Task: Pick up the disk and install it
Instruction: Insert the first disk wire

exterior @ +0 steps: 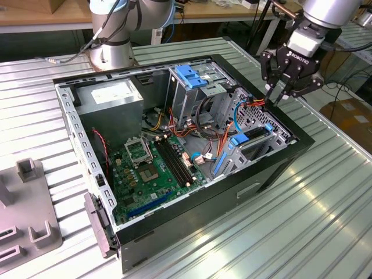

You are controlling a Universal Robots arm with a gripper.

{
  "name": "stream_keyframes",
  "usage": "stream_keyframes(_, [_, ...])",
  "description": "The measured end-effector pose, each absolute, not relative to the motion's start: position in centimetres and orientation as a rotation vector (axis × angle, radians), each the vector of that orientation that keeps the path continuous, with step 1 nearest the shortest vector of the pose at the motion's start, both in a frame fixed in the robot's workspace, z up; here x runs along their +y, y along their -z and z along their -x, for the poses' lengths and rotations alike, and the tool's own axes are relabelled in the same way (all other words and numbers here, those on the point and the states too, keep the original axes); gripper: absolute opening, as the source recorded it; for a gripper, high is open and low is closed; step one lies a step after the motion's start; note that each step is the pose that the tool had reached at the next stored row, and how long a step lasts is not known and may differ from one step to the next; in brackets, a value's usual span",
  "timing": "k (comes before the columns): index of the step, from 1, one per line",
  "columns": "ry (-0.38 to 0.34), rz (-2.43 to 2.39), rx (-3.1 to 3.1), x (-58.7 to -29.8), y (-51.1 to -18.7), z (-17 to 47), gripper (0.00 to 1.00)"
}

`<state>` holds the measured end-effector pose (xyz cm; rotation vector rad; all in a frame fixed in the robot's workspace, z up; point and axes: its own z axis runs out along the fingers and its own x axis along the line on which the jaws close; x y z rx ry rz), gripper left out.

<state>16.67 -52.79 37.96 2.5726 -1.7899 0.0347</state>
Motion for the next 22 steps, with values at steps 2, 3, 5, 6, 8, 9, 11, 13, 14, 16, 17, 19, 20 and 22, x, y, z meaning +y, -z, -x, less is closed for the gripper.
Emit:
stream_keyframes(2, [-0.036, -2.686, -1.616, -51.4, -37.8, -17.1, 0.3])
stream_keyframes(3, [-0.037, -2.691, -1.606, -51.0, -37.7, -17.2, 0.3])
stream_keyframes(5, [-0.037, -2.722, -1.555, -51.0, -37.6, -17.2, 0.3])
stream_keyframes(6, [-0.037, -2.737, -1.528, -51.0, -37.6, -17.2, 0.3])
stream_keyframes(8, [-0.037, -2.767, -1.474, -51.0, -37.4, -17.2, 0.3])
stream_keyframes(9, [-0.038, -2.781, -1.448, -51.0, -37.4, -17.2, 0.3])
stream_keyframes(11, [-0.039, -2.823, -1.363, -51.0, -37.2, -17.2, 0.3])
stream_keyframes(13, [-0.041, -2.846, -1.313, -51.0, -37.1, -17.2, 0.3])
stream_keyframes(14, [-0.042, -2.859, -1.286, -51.0, -37.0, -17.2, 0.3])
stream_keyframes(16, [-0.044, -2.887, -1.22, -51.0, -36.9, -17.2, 0.3])
stream_keyframes(17, [-0.046, -2.899, -1.189, -51.0, -36.8, -17.2, 0.3])
stream_keyframes(19, [-0.052, -2.917, -1.143, -51.0, -36.7, -17.2, 0.3])
stream_keyframes(20, [-0.055, -2.925, -1.122, -51.0, -36.7, -17.3, 0.3])
stream_keyframes(22, [-0.061, -2.937, -1.089, -51.0, -36.6, -17.3, 0.3])
